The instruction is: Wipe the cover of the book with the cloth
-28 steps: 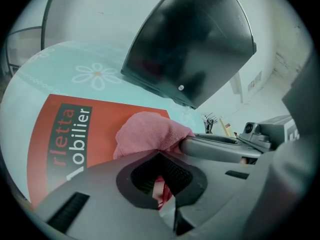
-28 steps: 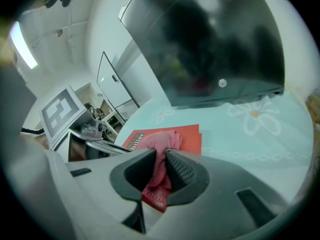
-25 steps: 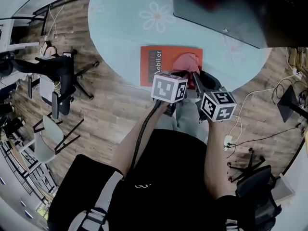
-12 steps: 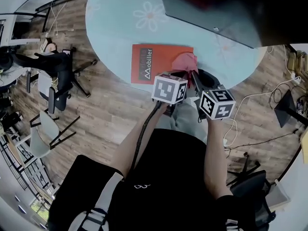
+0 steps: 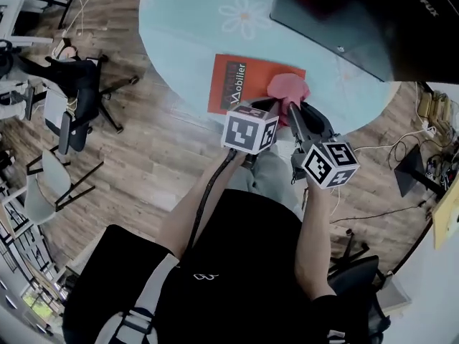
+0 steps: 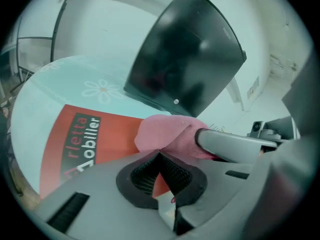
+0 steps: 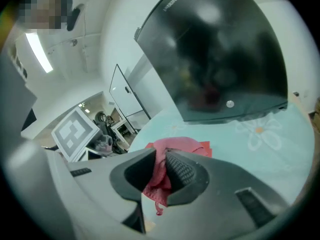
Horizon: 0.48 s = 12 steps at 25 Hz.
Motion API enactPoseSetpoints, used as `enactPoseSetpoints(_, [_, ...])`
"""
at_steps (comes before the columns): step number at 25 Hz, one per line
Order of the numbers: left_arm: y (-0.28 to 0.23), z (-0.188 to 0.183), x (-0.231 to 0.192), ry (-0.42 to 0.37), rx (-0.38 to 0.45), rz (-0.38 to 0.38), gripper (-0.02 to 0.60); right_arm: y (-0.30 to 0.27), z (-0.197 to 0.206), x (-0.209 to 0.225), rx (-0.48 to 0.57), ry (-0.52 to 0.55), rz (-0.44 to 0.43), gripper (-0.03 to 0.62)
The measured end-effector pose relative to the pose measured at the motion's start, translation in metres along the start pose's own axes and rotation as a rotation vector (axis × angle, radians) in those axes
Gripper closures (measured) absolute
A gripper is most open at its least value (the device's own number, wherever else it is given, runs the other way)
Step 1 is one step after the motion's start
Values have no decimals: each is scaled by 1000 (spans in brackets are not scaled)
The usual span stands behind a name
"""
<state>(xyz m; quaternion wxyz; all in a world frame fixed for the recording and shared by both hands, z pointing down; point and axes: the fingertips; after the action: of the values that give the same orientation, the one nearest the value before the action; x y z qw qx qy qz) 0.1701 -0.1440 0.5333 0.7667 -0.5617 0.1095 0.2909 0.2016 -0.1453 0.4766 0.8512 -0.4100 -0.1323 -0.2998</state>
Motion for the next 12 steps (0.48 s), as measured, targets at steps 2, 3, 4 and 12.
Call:
enactPoseSetpoints(2, [19,12,-22,32,12,-13,568,-7,1,-26,21,7,-31,531])
enactPoseSetpoints(3, [29,18,-35,53,19,-22,568,-14,2,-40,22,19,-47,531])
enactPoseSetpoints(4, [40,23,-51,76,30,-34,568,-22,3,-55,15,36,-63,531])
enactPoseSetpoints(12, [116,45,-156,242,141,-129,568,-92,18,-143,-99,155,-129,531])
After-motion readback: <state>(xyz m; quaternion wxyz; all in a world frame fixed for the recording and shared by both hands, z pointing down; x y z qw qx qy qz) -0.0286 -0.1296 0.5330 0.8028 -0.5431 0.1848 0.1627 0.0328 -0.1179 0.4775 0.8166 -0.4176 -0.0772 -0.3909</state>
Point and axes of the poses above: the fingertips, and each gripper's own axes: y backward along the fingers, x to its right, z out of its underside, and after that the axes turned 13 degrees about -x, right-handed
